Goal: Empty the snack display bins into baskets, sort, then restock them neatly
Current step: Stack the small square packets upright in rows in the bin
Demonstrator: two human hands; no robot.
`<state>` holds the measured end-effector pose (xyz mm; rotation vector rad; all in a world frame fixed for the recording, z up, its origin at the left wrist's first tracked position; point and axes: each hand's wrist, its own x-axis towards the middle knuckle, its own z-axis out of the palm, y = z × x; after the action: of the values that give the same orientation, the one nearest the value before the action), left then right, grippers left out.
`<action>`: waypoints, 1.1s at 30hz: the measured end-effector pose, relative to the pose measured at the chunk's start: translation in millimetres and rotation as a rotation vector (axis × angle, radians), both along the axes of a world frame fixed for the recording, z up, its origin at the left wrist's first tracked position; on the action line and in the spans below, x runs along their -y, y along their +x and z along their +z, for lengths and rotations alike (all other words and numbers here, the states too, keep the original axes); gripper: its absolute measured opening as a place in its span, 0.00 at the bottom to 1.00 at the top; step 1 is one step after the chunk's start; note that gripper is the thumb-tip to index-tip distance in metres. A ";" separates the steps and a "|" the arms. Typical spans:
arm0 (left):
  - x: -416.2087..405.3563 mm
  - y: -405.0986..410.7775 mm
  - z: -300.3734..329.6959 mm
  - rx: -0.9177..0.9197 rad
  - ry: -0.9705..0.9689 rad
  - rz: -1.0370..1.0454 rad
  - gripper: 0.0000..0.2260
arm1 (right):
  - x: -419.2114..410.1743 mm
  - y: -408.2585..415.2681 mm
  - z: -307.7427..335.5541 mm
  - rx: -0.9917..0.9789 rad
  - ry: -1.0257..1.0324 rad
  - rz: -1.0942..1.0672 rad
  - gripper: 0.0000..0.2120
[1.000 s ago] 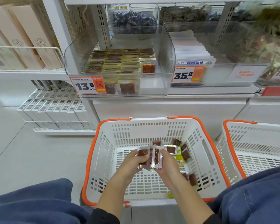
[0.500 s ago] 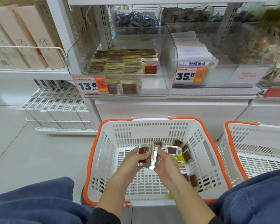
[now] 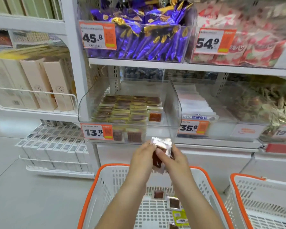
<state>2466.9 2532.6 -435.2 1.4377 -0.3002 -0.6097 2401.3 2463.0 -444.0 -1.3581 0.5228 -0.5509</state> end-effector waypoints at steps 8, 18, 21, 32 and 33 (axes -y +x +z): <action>-19.4 128.5 14.8 1.139 0.968 0.039 0.23 | 86.0 73.4 88.3 -0.417 -1.007 0.050 0.23; -18.7 138.3 -10.2 1.300 0.990 0.166 0.33 | 113.7 159.5 64.2 -1.083 -1.335 0.481 0.21; -18.2 141.7 -12.1 1.299 0.968 0.179 0.32 | 114.2 166.0 48.0 -1.039 -1.340 0.466 0.20; -15.4 144.8 -20.0 1.280 0.906 0.216 0.32 | 121.8 173.0 23.4 -1.038 -1.282 0.106 0.45; -15.5 144.6 -20.2 1.279 0.896 0.223 0.32 | 121.5 174.3 22.4 -1.053 -1.225 0.114 0.47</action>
<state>2611.5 2548.1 -455.4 2.5608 -0.9103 0.5475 2575.6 2341.5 -421.6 -2.8547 1.0035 0.0733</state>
